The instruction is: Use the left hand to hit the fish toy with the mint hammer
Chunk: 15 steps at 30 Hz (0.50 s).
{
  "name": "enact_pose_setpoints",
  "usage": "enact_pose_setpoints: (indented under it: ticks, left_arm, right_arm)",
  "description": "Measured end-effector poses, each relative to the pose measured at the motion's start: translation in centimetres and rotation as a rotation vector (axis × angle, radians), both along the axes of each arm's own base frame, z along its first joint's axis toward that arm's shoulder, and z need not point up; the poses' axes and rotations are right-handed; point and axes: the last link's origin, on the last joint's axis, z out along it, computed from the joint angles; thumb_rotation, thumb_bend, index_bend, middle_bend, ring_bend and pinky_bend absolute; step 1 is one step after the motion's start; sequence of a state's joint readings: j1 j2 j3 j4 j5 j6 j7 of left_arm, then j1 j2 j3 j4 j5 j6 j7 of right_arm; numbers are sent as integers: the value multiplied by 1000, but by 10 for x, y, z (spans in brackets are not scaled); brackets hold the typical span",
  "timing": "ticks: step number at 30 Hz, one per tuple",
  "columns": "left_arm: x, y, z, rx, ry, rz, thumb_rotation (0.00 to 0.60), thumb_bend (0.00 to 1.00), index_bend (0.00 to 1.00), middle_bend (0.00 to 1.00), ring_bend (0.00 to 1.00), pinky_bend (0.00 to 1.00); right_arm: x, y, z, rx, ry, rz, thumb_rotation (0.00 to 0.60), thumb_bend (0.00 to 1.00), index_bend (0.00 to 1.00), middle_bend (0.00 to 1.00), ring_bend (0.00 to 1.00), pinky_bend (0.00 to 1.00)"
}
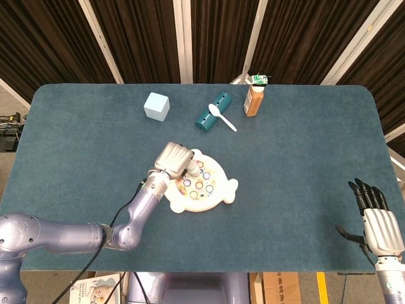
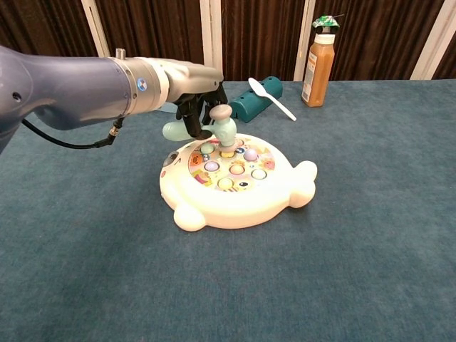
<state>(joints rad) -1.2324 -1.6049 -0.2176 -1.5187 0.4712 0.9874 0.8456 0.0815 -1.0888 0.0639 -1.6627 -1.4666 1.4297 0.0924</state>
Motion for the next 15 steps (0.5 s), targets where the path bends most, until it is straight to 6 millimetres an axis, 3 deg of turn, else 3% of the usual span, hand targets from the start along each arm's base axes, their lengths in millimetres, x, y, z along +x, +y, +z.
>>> enact_pose_setpoints:
  ticks: [9,15]
  left_arm:
    - [1,-5,27,30,-61,-6,600,679,618,519,408,498]
    - [-28,-16,49,44,-66,29,600,679,609,518,408,498]
  right_arm:
    - [0,0,0,1,10,4,600,186,0,0,0,0]
    - [0,0,-1,-2,18,7,600,185,0,0,0,0]
